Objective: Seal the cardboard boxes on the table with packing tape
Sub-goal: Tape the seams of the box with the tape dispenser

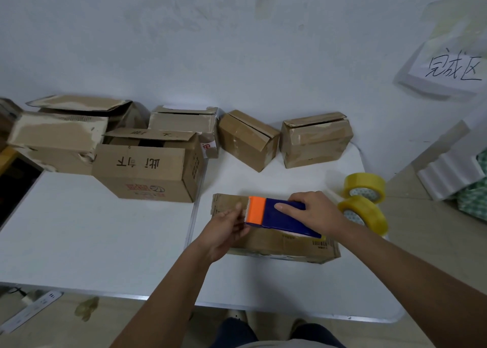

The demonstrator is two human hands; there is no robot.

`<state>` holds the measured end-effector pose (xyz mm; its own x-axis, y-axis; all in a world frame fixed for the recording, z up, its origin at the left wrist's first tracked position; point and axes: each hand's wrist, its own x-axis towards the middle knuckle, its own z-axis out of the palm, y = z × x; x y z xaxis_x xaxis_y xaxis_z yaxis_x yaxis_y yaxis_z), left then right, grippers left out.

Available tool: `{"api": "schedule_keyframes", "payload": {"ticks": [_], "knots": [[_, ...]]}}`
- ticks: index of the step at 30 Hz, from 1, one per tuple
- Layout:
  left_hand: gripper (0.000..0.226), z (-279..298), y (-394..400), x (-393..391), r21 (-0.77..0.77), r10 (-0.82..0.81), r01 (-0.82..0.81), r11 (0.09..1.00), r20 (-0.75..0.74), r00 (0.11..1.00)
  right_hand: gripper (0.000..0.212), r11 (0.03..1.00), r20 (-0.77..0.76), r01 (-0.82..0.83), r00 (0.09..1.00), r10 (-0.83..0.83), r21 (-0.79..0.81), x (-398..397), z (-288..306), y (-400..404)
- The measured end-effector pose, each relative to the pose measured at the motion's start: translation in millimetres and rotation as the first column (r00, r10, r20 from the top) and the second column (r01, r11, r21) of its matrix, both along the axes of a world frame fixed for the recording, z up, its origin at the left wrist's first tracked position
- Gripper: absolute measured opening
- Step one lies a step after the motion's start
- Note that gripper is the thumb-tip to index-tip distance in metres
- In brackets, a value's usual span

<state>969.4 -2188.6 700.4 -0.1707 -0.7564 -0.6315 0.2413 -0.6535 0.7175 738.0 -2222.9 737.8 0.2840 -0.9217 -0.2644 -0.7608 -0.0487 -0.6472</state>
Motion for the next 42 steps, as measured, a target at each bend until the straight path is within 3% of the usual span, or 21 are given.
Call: {"api": "schedule_keyframes", "payload": {"ticks": [2, 6, 12, 20, 25, 34, 42], "knots": [[0.035, -0.4, -1.2, 1.7, -0.006, -0.011, 0.011, 1.0, -0.011, 1.0, 0.065, 1.0, 0.01, 0.012, 1.0, -0.012, 0.003, -1.8, -1.0, 0.7], [0.024, -3.9, -1.7, 4.1, -0.065, -0.044, 0.047, 0.997, 0.058, 0.997, 0.064, 1.0, -0.002, 0.0, 1.0, 0.0, 0.007, 1.0, -0.2, -1.0], [0.021, -15.2, -5.0, 0.8, -0.178, 0.004, 0.06, 0.982, 0.337, 0.942, 0.055, 0.999, -0.043, -0.03, 0.999, 0.03, -0.013, 6.3, 3.2, -6.9], [0.019, -14.3, -5.9, 15.8, -0.221, 0.175, -0.101, 0.97, 0.349, 0.921, 0.051, 0.996, -0.101, -0.089, 0.991, 0.088, -0.006, 21.6, 5.3, -14.5], [0.014, -15.9, -10.2, 66.3, -0.236, 0.315, -0.241, 0.941, 0.357, 0.879, 0.051, 0.995, -0.19, -0.096, 0.977, 0.092, -0.01, 12.2, 7.1, -22.7], [0.02, -27.2, -5.6, 97.4, -0.193, 0.237, -0.173, 0.966, 0.387, 0.891, 0.058, 0.991, -0.36, -0.131, 0.926, 0.118, -0.011, 31.7, 2.2, -32.7], [0.012, -47.9, -6.7, 96.6, -0.21, 0.308, -0.235, 0.949, 0.467, 0.829, 0.059, 0.991, -0.442, -0.134, 0.89, 0.107, -0.031, 44.8, -0.8, -30.9]]}}
